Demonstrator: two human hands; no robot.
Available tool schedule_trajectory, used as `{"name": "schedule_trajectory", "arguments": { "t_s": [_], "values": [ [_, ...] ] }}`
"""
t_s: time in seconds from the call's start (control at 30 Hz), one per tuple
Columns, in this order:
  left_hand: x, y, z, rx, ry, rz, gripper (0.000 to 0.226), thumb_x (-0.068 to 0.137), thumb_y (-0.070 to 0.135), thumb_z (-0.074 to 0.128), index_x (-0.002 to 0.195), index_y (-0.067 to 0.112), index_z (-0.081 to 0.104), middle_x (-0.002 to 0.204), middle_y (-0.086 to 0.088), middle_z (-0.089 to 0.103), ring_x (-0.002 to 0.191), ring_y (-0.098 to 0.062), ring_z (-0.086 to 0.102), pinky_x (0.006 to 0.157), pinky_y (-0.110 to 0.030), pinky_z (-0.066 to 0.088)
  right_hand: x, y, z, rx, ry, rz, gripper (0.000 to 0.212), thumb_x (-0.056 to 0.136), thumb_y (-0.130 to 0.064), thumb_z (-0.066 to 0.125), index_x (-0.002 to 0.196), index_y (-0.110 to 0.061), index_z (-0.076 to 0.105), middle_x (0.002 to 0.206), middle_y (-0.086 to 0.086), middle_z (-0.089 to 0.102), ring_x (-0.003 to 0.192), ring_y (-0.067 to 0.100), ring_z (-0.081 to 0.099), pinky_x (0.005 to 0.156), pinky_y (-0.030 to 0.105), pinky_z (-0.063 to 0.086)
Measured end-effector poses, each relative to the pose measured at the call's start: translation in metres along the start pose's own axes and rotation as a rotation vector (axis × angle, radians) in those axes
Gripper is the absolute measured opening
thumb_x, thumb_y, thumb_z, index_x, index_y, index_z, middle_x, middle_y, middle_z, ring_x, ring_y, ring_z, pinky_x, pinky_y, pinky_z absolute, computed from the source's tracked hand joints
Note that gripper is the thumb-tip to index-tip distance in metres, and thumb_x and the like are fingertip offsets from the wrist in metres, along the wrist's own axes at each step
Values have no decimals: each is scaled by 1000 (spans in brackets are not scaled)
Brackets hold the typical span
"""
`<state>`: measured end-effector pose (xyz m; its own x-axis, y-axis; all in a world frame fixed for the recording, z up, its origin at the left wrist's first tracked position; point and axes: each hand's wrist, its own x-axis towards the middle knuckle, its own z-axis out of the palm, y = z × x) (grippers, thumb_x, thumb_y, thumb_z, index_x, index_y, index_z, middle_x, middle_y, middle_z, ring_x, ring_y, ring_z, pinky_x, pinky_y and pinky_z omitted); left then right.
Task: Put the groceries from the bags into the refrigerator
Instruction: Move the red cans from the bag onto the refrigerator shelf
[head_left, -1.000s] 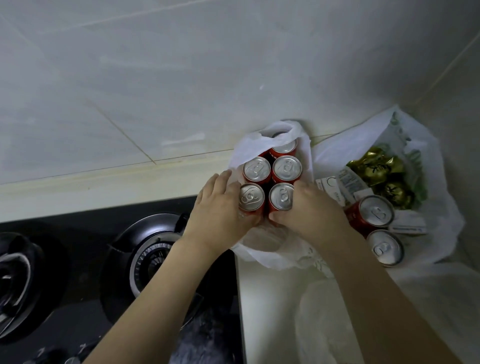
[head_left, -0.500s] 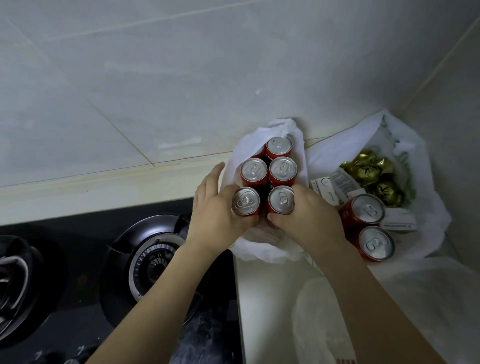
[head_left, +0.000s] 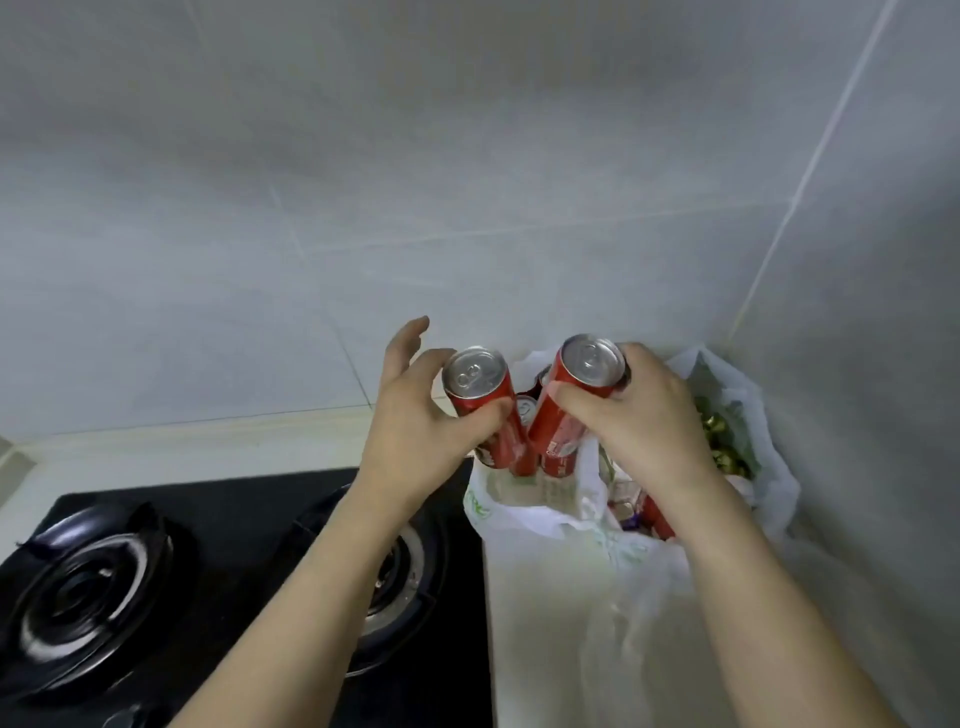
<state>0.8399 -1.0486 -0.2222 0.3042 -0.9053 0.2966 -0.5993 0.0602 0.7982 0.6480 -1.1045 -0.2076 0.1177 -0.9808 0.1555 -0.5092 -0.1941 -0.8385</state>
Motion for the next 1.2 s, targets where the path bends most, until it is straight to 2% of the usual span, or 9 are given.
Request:
{"name": "schedule_trajectory", "arguments": {
  "t_s": [0.13,0.23,0.33,0.4,0.47,0.53,0.67,0.9,1.2],
  "values": [
    [-17,53,-36,-300,169,4,45,68,43,79,108,44,60,134,14,54,122,2,52,98,-21,44,-24,-50,-20,364,114,-65,36,74,-44,79,100,-32,59,92,-14,66,78,-8,63,61,9,45],
    [-28,83,-57,-536,247,30,36,79,32,76,111,30,60,101,11,69,94,-3,67,79,-23,53,-42,-83,-24,607,145,-76,34,77,-44,77,101,-35,56,99,-9,67,87,4,67,76,27,56],
    [-40,99,-74,-616,304,34,32,76,41,73,104,38,59,106,-4,71,98,-23,70,84,-43,59,-55,-104,-22,744,129,-68,32,74,-47,77,97,-37,56,100,-4,69,92,16,69,85,45,58],
    [-50,103,-84,-618,357,29,32,72,47,71,100,41,58,106,-8,70,96,-30,70,86,-51,58,-64,-114,-18,778,94,-74,36,70,-52,76,98,-38,58,101,0,70,92,20,70,86,50,57],
    [-60,103,-94,-615,406,15,35,71,49,71,102,38,58,103,-8,70,93,-29,71,84,-51,59,-73,-122,-13,792,56,-58,45,64,-59,76,100,-37,61,98,0,71,90,22,71,84,52,57],
    [-71,102,-102,-588,433,29,37,75,44,75,105,31,59,101,-3,71,90,-24,71,81,-42,60,-81,-129,-7,801,30,-42,50,61,-66,77,99,-36,64,95,1,73,89,24,72,84,55,57],
    [-90,96,-125,-544,484,25,27,84,26,78,106,22,63,94,6,72,82,-11,70,70,-21,55,-97,-146,7,804,11,-105,26,70,-50,79,90,-35,71,91,3,74,87,28,71,81,55,58],
    [-107,82,-161,-478,515,30,17,84,25,77,97,31,66,90,2,73,82,-23,72,80,-44,60,-121,-169,38,782,-43,-127,33,64,-52,77,90,-32,71,87,1,74,82,26,72,80,52,58],
    [-126,72,-187,-388,587,-23,19,79,34,76,95,35,67,90,2,73,82,-23,72,79,-48,60,-126,-180,65,809,-176,-164,34,64,-54,78,90,-33,70,88,5,73,84,30,71,80,58,57]
  ]
}}
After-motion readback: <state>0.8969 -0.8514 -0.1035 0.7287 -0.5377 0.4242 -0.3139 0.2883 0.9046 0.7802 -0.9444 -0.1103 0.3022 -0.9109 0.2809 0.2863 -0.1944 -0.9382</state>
